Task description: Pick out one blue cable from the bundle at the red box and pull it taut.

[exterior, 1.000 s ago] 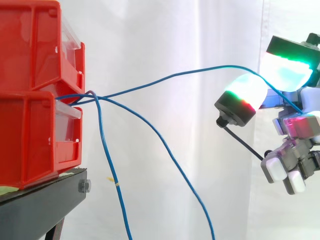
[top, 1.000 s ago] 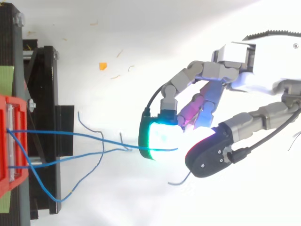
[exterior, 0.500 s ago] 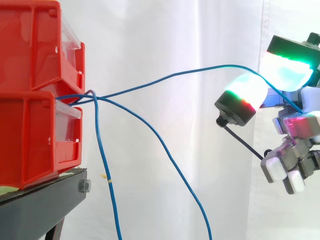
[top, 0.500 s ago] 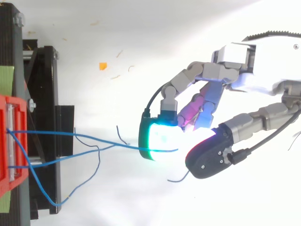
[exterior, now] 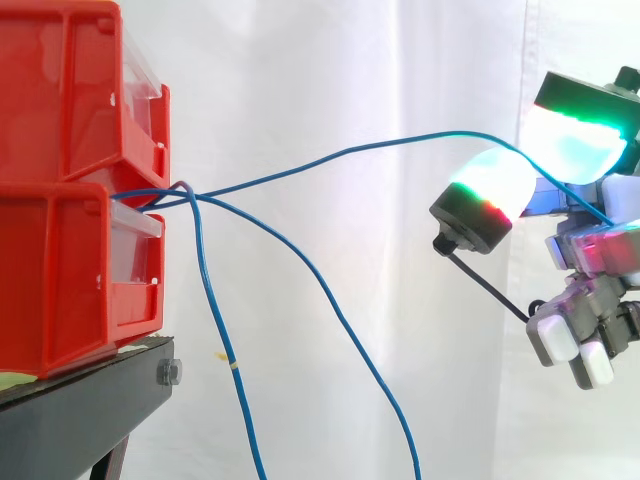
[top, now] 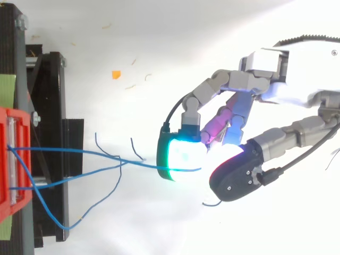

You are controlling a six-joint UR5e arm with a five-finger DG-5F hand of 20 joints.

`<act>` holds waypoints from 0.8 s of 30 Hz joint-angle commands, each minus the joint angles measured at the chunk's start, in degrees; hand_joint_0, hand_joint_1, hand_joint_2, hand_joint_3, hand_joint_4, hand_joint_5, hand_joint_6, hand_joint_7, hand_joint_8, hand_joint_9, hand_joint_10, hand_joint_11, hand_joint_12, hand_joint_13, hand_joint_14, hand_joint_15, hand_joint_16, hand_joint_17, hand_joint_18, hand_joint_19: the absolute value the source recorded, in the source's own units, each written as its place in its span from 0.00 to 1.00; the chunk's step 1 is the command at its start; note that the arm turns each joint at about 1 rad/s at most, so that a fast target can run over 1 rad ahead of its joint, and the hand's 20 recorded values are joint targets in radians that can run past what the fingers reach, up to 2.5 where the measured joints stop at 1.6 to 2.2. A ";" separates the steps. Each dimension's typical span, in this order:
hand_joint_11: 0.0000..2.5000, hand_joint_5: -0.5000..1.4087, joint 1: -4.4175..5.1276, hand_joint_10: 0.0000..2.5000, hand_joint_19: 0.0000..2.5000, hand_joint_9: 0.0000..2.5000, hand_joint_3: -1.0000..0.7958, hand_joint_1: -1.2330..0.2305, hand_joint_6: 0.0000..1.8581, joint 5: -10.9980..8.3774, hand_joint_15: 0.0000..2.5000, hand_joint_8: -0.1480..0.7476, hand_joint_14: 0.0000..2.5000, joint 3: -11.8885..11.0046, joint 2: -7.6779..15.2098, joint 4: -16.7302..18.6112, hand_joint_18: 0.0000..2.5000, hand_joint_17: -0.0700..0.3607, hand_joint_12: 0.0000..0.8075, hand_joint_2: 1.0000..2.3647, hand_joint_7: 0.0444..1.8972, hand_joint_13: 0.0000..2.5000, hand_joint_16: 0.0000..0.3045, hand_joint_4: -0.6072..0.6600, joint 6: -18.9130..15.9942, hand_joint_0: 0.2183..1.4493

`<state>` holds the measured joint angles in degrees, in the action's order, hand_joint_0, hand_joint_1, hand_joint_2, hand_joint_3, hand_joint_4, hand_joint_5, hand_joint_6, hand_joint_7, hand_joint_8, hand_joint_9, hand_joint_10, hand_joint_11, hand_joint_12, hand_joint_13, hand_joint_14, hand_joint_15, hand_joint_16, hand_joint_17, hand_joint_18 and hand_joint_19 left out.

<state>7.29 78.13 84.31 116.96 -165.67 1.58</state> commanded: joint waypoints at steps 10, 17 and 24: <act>0.19 0.26 0.00 0.01 0.19 0.56 0.45 0.31 0.46 0.00 0.12 0.40 0.00 -0.03 0.03 0.00 0.35 0.40 0.43 0.01 0.44 0.37 0.15 0.37 -0.08 0.31; 0.19 0.26 0.00 0.01 0.19 0.56 0.45 0.31 0.46 0.00 0.12 0.40 0.00 -0.03 0.03 0.00 0.34 0.40 0.42 0.01 0.44 0.36 0.15 0.36 0.01 0.31; 0.19 0.26 0.00 0.01 0.19 0.56 0.44 0.31 0.46 0.00 0.12 0.40 0.01 -0.03 0.03 0.00 0.34 0.40 0.42 0.01 0.44 0.36 0.15 0.36 -0.08 0.31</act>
<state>7.30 78.14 84.29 116.93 -165.66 1.54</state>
